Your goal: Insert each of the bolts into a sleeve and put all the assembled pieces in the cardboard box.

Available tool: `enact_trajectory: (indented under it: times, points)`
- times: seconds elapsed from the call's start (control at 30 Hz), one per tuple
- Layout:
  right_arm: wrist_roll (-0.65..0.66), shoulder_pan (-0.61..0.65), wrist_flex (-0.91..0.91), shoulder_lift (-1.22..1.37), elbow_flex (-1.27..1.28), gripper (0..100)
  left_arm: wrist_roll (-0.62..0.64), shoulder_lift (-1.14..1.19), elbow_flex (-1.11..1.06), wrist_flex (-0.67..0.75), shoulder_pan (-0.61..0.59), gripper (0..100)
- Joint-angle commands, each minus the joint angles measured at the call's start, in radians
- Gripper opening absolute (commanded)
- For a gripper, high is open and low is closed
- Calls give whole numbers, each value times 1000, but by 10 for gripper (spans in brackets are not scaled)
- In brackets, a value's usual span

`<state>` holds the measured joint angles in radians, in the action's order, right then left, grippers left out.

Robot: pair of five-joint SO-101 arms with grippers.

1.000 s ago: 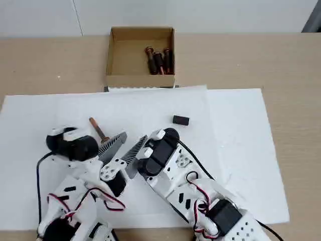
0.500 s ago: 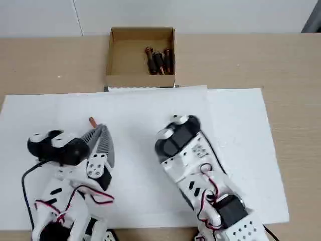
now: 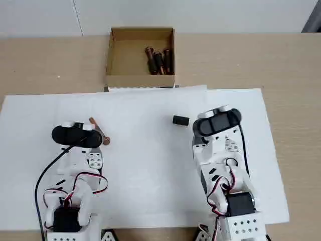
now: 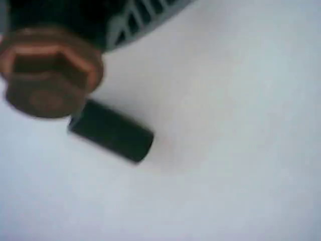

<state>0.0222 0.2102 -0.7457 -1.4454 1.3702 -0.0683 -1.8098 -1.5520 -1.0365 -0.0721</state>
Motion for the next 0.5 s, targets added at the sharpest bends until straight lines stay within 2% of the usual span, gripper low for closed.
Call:
enact_trajectory:
  times: [0.0,0.47]
  points:
    - [-48,1,59,28,-98,2,46,-8,-28,8,-9,6]
    - [-52,10,70,809,-749,2,51,-8,-85,6,-9,6]
